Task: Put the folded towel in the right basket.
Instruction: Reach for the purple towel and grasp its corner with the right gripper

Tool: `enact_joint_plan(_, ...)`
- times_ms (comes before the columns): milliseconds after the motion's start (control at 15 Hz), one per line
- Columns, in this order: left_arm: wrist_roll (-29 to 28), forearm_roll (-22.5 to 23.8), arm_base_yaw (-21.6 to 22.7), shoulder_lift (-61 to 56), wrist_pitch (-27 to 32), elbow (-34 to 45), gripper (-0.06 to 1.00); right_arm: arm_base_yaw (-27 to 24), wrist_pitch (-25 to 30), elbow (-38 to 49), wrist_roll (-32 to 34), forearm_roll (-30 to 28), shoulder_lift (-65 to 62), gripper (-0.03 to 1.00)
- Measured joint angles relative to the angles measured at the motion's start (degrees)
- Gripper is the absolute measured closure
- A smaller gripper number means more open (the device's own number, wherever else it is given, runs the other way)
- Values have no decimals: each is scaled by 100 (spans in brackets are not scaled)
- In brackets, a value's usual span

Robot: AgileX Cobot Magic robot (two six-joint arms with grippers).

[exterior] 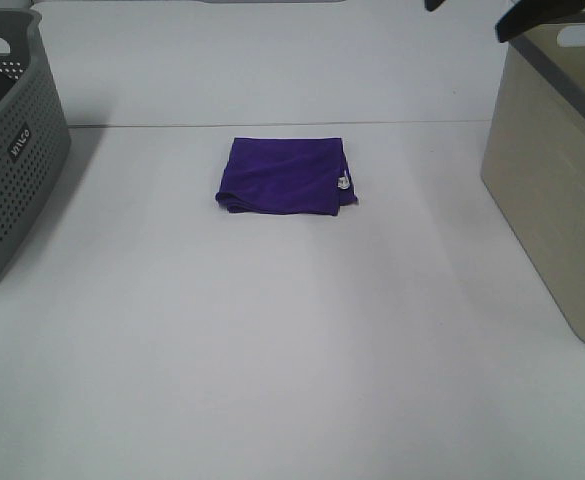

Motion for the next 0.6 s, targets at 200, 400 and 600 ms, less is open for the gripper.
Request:
enact_joint_plan(200, 0, 0, 0, 0, 0, 0, -5, 132, -6, -1295, 241, 355, 1541, 12)
enact_joint_plan(400, 0, 0, 0, 0, 0, 0, -5, 252, -11, -1604, 292, 464, 2286, 12)
enact_joint_plan(600, -6, 0, 0, 0, 0, 0, -5, 435, -309, -1621, 292, 504, 2676, 12)
